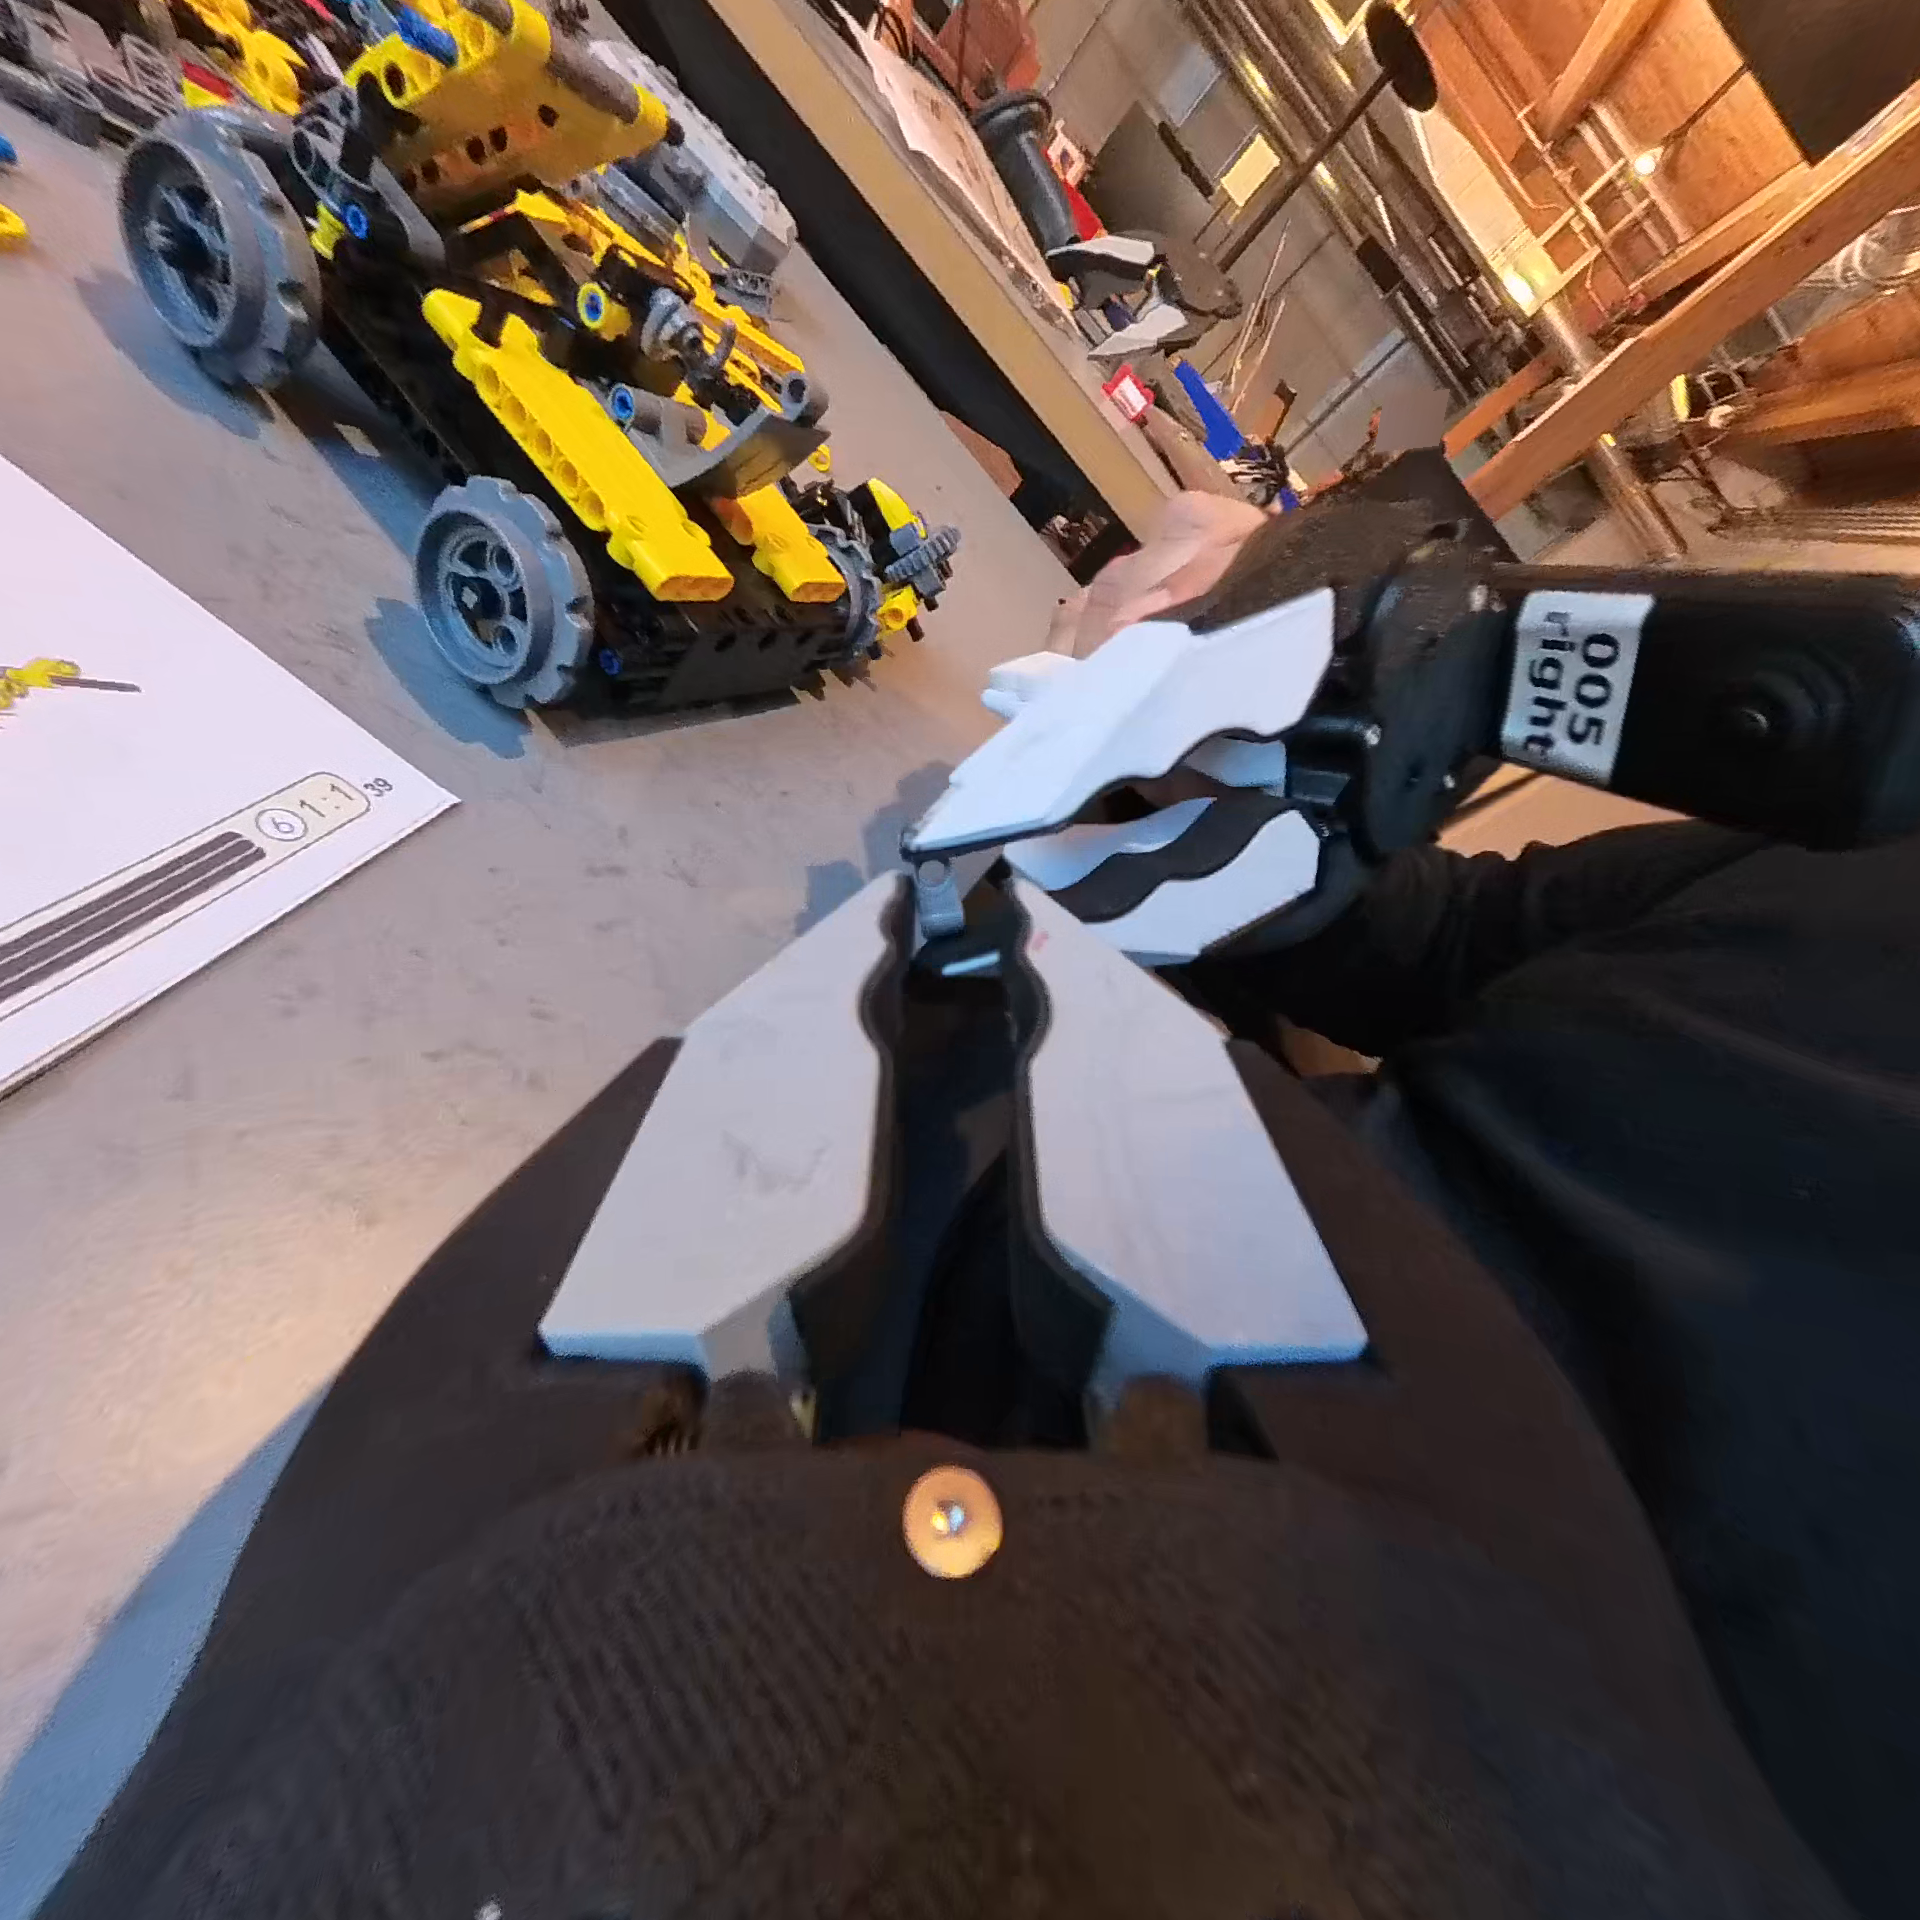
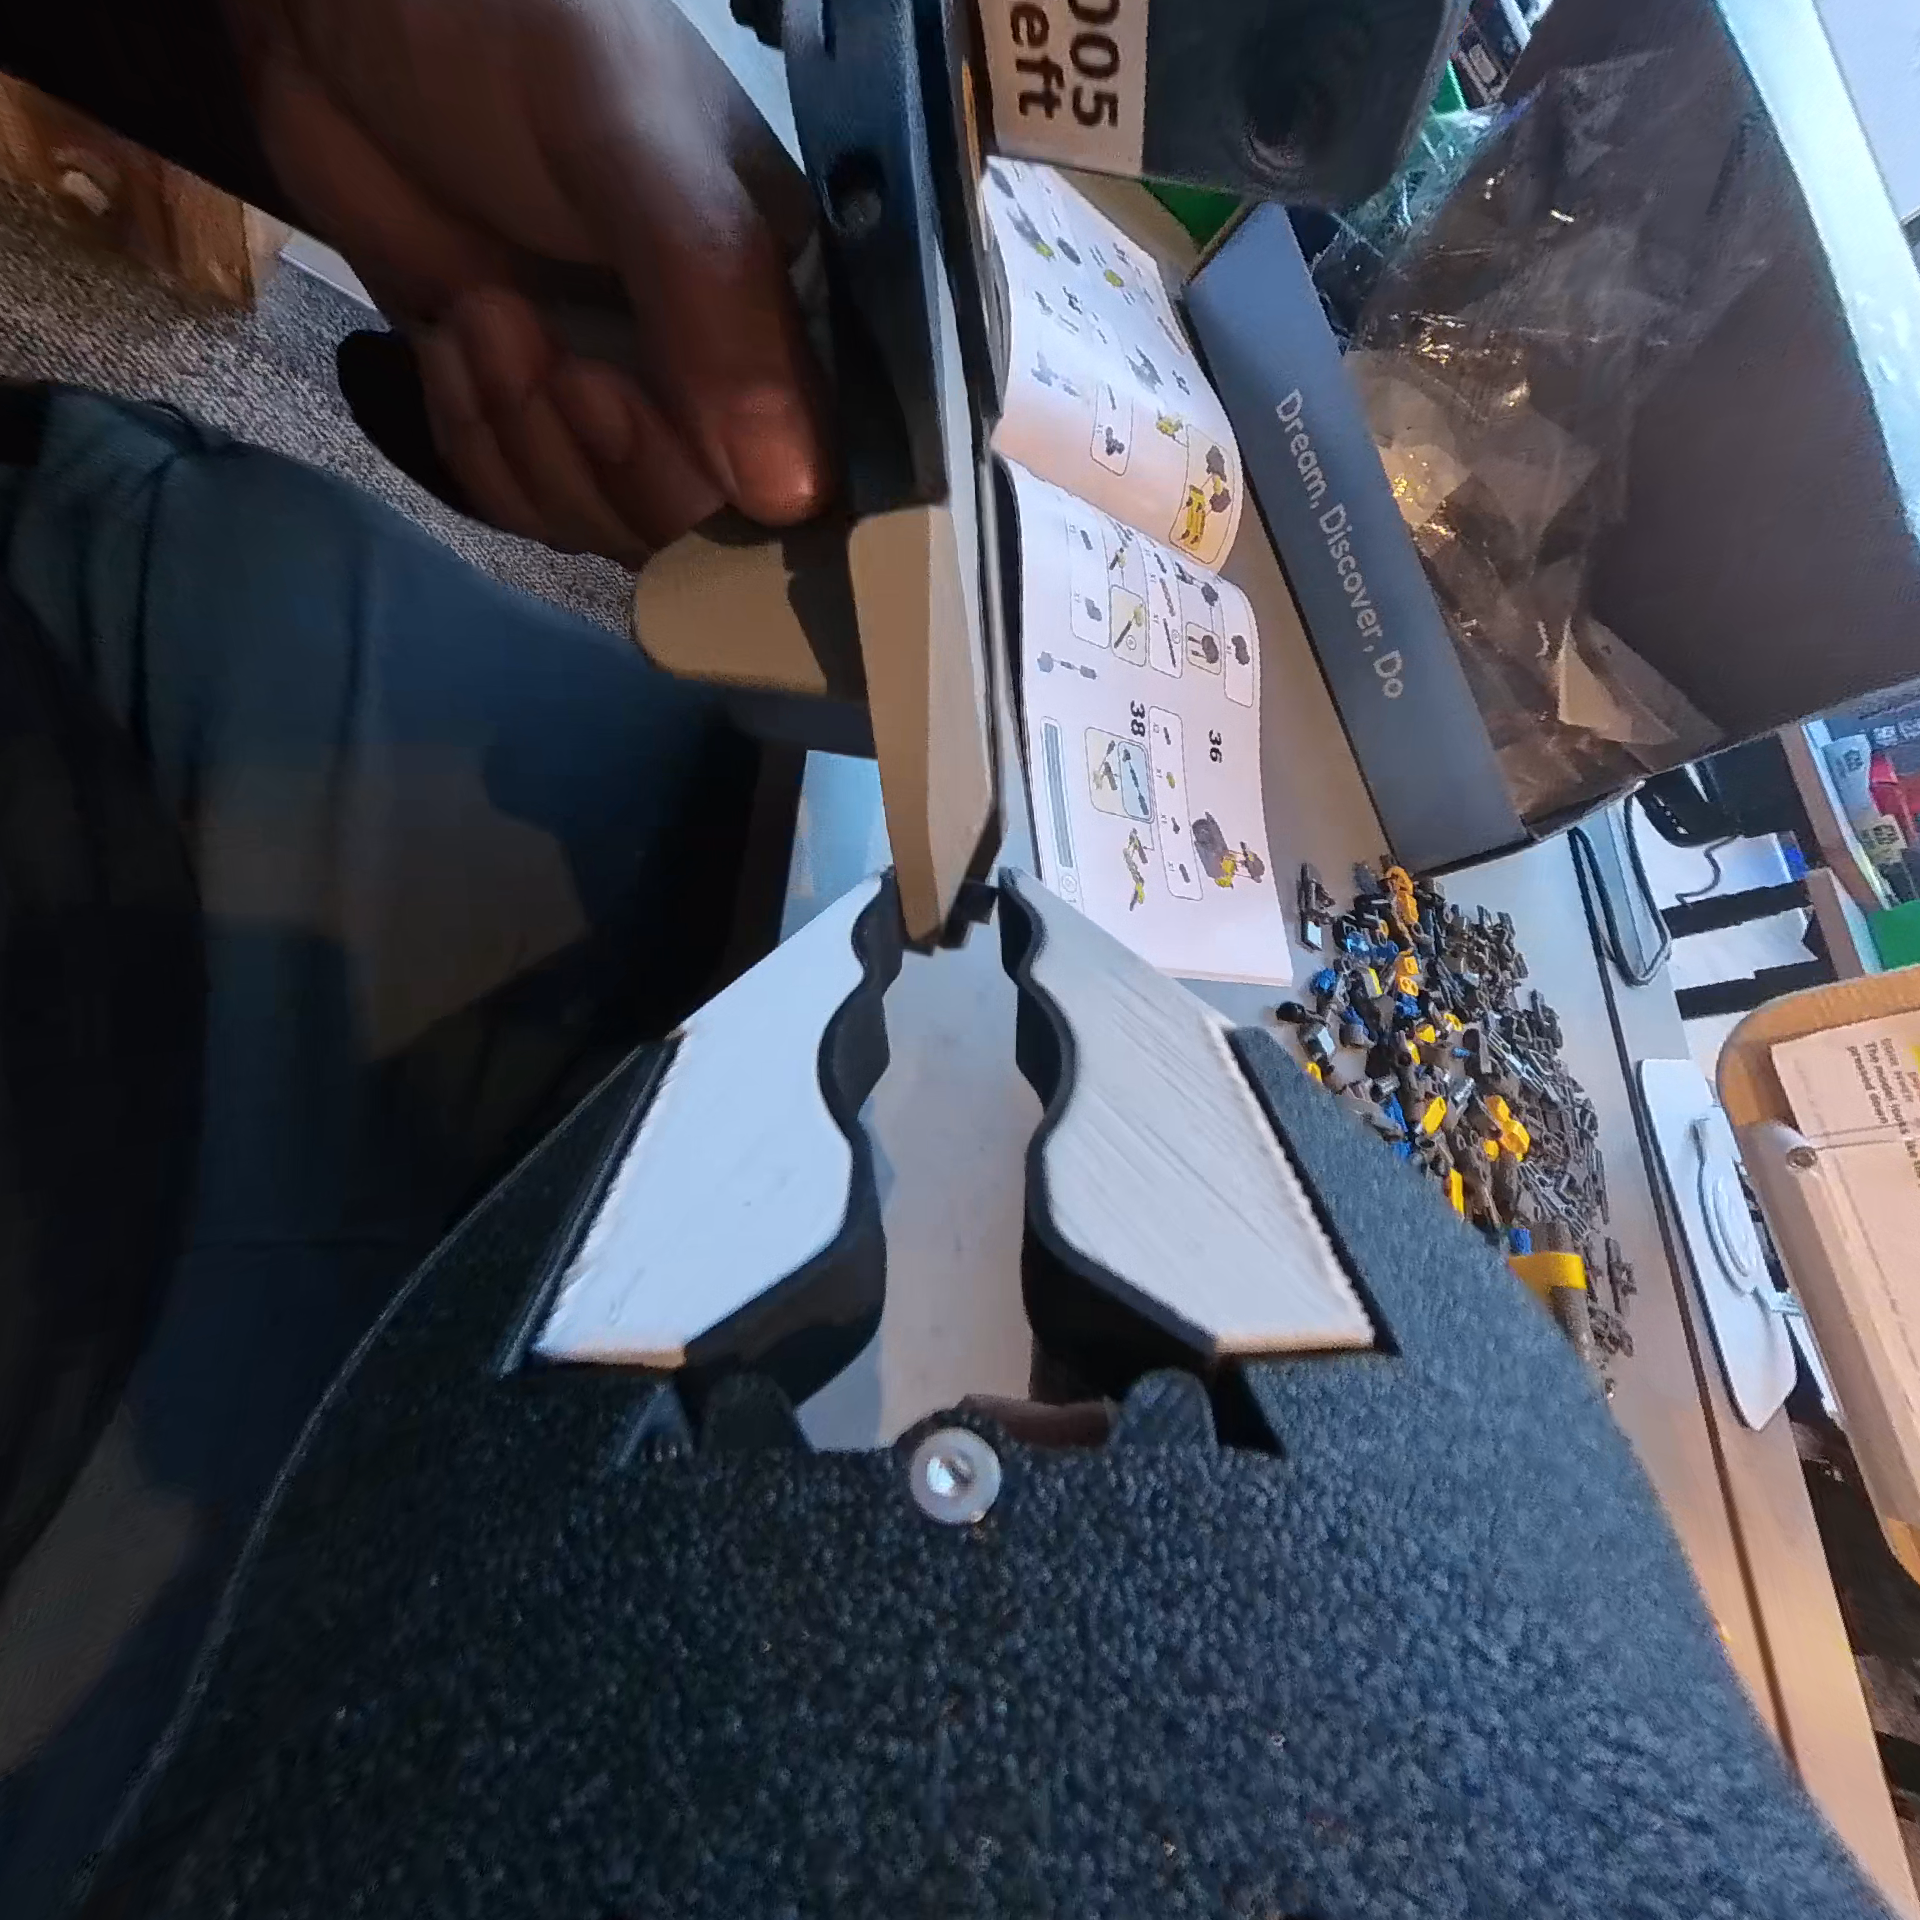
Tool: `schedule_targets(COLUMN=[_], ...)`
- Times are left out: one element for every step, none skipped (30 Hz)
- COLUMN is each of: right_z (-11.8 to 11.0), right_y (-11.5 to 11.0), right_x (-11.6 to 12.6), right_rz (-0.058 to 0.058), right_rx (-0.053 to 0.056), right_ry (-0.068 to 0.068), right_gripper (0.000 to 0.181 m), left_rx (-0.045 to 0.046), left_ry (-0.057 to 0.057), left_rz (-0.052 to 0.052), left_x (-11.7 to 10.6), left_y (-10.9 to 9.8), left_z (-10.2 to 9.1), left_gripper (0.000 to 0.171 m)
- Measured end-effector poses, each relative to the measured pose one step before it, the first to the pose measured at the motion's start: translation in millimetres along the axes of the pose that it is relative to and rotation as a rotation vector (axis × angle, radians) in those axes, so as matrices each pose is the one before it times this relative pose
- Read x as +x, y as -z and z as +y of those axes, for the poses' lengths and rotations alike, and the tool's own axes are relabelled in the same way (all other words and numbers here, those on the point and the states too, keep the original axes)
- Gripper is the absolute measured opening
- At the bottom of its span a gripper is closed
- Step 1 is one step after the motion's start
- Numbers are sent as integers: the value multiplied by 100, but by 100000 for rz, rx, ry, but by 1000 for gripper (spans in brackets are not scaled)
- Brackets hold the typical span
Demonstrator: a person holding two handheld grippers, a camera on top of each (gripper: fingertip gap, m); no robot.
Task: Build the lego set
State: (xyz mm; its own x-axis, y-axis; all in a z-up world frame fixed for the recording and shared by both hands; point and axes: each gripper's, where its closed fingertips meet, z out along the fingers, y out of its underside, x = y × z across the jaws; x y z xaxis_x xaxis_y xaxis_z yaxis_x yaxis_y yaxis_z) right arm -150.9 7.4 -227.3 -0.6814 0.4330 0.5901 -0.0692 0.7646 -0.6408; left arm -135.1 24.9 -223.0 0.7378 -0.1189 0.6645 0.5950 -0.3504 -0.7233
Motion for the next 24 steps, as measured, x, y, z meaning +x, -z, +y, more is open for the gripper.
schedule_targets(right_z=[-62,19,11,-45,-54,-58,-61,-82,-205,-355,-524,-676,-704,-640,-609,-540,-448,-332,-224,-167,-231,-331,-392,-372], right_y=[-51,-56,-41,-2,14,8,12,23,64,111,165,203,223,200,158,112,53,2,-7,-15,-6,28,56,72], right_x=[-90,-62,-61,-27,-25,-49,-60,-91,-102,-113,-105,-12,72,119,107,72,43,14,44,74,90,57,101,145], right_rz=[-97,59,162,389,277,-33,-206,-478,-747,-1192,-1731,-1552,-1369,-1099,-958,-933,-863,-626,-187,265,423,347,422,634], right_rx=[109,-307,-5,413,564,580,727,931,1694,2408,3367,4266,4448,3887,3571,3090,2508,1918,1354,1003,1267,1833,1996,1668], right_ry=[339,133,80,-88,-430,-930,-1364,-1628,-2262,-3383,-4437,-4838,-4576,-3808,-2878,-2334,-1971,-1494,-969,-688,-741,-850,-884,-650], right_gripper=[17,17,17,17,18,18,18,18,19,19,19,19,19,19,19,19,20,20,20,21,21,21,20,18], left_rx=[-455,-265,-298,64,457,516,1005,1237,1440,1831,2368,2732,3392,3772,3400,2710,2070,1446,1059,738,747,1425,2191,3002], left_ry=[-255,-1376,-355,-261,-513,-389,-609,-341,180,624,1551,2751,3059,2740,2387,1723,1590,1067,228,-224,13,741,1737,2487], left_rz=[-1665,-987,-264,112,340,566,981,2142,3174,4312,5515,6274,6751,6803,4914,3923,3354,2442,1523,955,1433,2643,3984,5043], left_x=[-266,-164,-44,18,53,70,109,256,354,474,609,714,797,841,576,432,375,285,183,117,161,321,466,573], left_y=[-41,29,28,36,44,41,69,84,89,102,118,108,111,92,65,39,31,31,46,29,38,53,82,95], left_z=[126,103,73,21,8,32,2,-3,1,-66,-173,-288,-435,-495,-424,-310,-238,-196,-171,-135,-173,-281,-397,-499], left_gripper=[8,7,7,7,7,7,7,7,7,7,7,7,7,7,7,7,7,6,6,6,6,6,6,6])
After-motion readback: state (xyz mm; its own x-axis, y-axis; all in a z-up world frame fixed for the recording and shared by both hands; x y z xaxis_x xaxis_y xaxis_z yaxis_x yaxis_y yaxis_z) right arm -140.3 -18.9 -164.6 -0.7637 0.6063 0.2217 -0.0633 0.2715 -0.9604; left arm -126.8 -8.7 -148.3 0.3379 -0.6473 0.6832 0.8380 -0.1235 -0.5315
